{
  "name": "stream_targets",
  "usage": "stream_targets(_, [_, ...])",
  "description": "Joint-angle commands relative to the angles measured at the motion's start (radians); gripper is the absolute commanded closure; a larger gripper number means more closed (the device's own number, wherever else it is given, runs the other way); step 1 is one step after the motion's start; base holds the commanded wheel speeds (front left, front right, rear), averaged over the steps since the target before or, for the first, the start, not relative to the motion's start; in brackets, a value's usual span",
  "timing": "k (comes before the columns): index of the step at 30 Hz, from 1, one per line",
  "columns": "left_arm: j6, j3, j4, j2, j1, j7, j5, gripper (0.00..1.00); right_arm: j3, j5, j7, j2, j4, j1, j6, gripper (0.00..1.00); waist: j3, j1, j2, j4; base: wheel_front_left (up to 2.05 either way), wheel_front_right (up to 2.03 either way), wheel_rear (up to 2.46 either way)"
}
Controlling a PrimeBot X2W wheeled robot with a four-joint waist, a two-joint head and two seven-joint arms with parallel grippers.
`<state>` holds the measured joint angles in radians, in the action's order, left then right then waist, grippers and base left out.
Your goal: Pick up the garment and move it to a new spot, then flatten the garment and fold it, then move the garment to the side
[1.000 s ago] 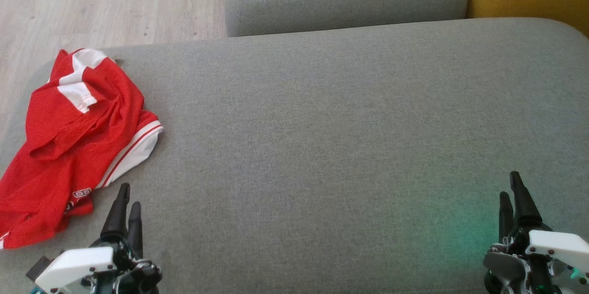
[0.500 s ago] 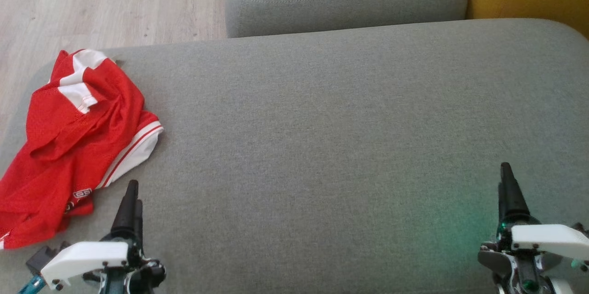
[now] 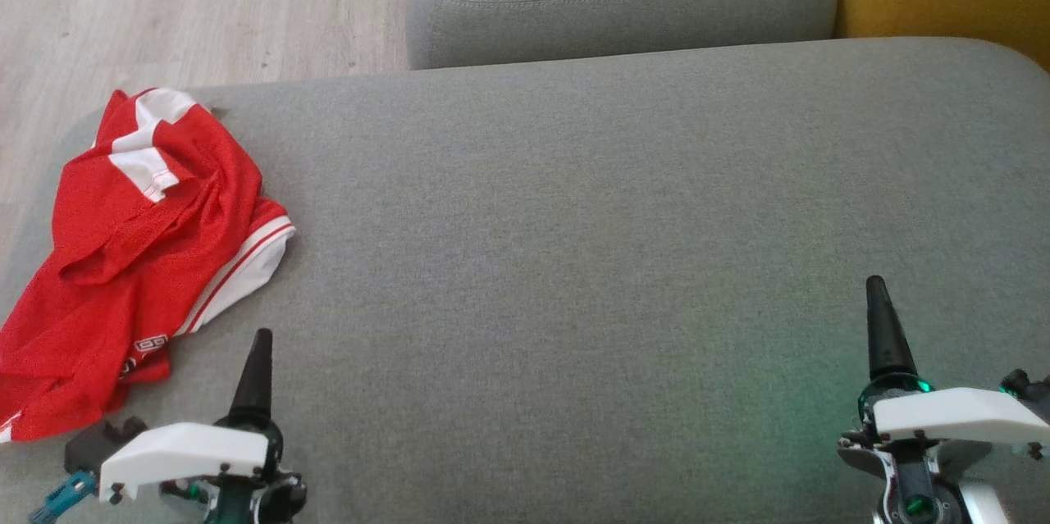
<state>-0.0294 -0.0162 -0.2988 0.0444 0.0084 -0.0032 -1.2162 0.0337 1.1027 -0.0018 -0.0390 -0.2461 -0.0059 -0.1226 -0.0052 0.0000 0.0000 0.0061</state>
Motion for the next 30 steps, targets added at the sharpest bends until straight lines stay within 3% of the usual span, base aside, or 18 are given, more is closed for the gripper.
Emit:
stream_targets(1, [0.006, 0.005, 0.028, 0.019, -0.033, -0.013, 0.035, 0.00, -0.014, -0.039, -0.012, -0.011, 0.041, -0.025, -0.003, 0.00, 0.000, 0.0000, 0.0000, 0.001, 0.00, 0.00, 0.00])
stream_targets(30, [0.051, -0.031, 0.060, 0.037, -0.008, -0.098, 0.434, 0.00, -0.077, -0.427, -0.098, -0.010, 0.042, -0.016, -0.005, 0.00, -0.006, 0.0000, 0.0000, 0.007, 0.00, 0.00, 0.00])
